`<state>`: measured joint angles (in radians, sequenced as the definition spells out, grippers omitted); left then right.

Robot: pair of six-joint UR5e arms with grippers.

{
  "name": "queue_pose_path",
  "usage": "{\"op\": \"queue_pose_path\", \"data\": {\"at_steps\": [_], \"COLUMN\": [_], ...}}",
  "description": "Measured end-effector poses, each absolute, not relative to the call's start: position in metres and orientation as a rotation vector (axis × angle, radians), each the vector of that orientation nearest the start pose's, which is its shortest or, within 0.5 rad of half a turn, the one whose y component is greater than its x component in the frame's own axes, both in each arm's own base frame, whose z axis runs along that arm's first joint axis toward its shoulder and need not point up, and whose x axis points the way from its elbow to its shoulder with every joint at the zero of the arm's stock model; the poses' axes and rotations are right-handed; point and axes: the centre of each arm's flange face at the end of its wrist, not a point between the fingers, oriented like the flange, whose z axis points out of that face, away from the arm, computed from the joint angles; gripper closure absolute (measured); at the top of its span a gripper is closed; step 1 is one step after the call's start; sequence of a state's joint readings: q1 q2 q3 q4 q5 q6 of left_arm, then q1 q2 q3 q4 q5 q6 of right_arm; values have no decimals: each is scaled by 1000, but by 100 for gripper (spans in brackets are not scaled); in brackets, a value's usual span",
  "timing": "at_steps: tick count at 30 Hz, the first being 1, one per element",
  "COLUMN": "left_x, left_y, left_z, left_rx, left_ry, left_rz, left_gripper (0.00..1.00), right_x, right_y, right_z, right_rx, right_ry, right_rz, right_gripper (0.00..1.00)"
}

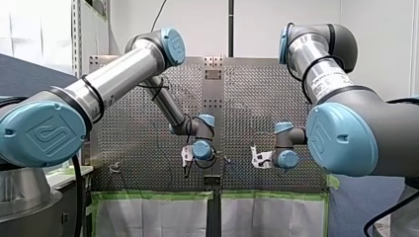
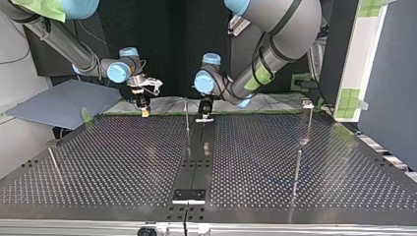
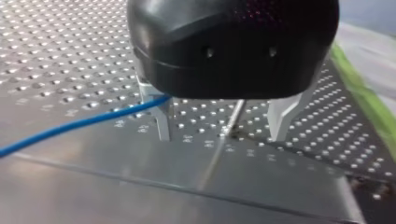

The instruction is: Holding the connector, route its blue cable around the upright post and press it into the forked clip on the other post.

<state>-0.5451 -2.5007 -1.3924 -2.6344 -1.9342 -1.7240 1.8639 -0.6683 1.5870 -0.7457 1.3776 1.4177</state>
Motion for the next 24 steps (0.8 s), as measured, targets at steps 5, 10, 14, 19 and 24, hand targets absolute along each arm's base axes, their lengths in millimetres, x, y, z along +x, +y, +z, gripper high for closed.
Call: {"op": "queue_pose_path", "data": {"at_steps": [5, 10, 14, 19, 24], "left_x": [527, 512, 504, 490, 477], "left_y": [-439, -433, -431, -432, -434], "left_z": [21, 25, 36, 42, 38], "left_rx": [150, 198, 205, 233, 258], "left_ry": [1851, 1881, 1867, 1867, 1863], "left_rz": [-102, -64, -79, -111, -146], "left_gripper": [0, 0, 0, 0, 0], "right_x": [334, 333, 333, 335, 335], "right_y": [-579, -579, -578, -576, -574], "right_z": [-1, -1, -1, -2, -3], "right_rx": [1745, 1748, 1752, 1764, 1778], "right_ry": [-912, -912, -911, -910, -907], "right_rz": [1367, 1366, 1364, 1357, 1344], "right_gripper": [100, 100, 100, 100, 100]}}
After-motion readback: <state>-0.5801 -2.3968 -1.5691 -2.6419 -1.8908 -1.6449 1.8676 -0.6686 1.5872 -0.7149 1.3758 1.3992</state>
